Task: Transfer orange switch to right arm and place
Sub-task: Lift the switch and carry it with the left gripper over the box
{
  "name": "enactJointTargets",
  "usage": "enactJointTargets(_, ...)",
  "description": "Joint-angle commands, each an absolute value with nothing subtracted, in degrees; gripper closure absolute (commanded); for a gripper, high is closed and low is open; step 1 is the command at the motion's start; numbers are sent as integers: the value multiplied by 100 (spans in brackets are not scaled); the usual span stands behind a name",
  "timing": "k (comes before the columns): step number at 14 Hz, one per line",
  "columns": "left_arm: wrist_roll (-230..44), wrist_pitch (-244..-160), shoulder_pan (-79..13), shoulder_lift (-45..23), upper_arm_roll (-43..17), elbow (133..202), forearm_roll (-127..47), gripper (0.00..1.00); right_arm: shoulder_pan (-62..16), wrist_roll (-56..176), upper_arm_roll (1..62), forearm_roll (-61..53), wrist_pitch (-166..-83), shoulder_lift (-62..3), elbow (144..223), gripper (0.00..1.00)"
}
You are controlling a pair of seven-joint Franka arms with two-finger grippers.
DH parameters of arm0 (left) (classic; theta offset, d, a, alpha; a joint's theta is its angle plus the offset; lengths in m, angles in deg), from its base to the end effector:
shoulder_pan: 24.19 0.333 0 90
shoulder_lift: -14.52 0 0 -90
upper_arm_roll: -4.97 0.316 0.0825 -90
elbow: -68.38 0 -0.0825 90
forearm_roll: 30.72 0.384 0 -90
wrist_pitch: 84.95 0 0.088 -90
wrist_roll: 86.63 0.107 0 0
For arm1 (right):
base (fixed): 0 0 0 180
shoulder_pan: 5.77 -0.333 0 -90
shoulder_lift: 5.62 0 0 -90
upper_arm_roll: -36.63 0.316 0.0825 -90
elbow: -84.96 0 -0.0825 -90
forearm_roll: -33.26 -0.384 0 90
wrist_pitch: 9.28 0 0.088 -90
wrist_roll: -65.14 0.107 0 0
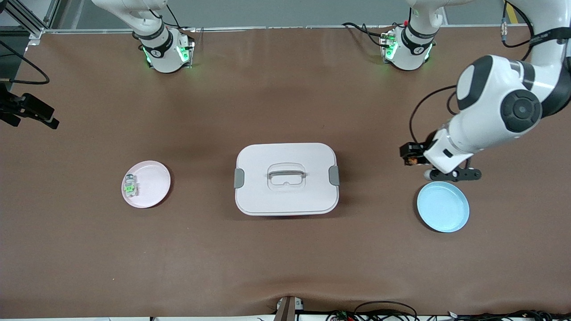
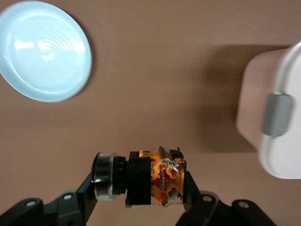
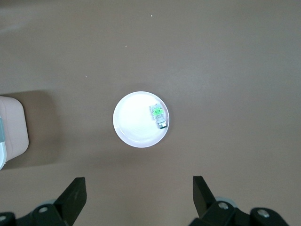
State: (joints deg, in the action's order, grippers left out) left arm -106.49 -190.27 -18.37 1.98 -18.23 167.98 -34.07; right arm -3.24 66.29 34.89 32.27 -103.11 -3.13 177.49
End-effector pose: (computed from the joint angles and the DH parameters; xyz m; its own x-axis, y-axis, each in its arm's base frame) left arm 0.5840 -0.1717 0.4491 0.9878 0.0582 -0.1443 0.0726 -0.9927 0.0964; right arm 0.5462 -0.0394 0.6336 0.9933 -0.0955 0.0657 -0.0944 -0.9953 -0.0199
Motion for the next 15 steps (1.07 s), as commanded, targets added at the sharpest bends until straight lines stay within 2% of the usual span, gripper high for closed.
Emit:
enactJointTargets(1,-11568,-18901,-1813,240,-2191,16690,-3765,100,-322,6558,3461,3185,-10297,-211,17830,0)
enactJointTargets(5,-13036,-18910,-1988,169,-2571,16559,-4082,100,-323,6523,3470,3246,-10140,-237,17742,0)
enactJointTargets(8,-14346,-18910,-2435,151,-2562,16374,-4153,100,-305,6523,3461,3264,-9841,-237,17575,0)
enactJointTargets(12,-15656,-18919,-2867,-226,-2562,15882,-4135,100,-209,6496,3461,3212,-9840,-237,17566,0)
enactJointTargets(15,-16114,-18963,-3025,-306,-2562,15820,-4179,100,-217,6452,3470,3203,-9822,-237,17548,0)
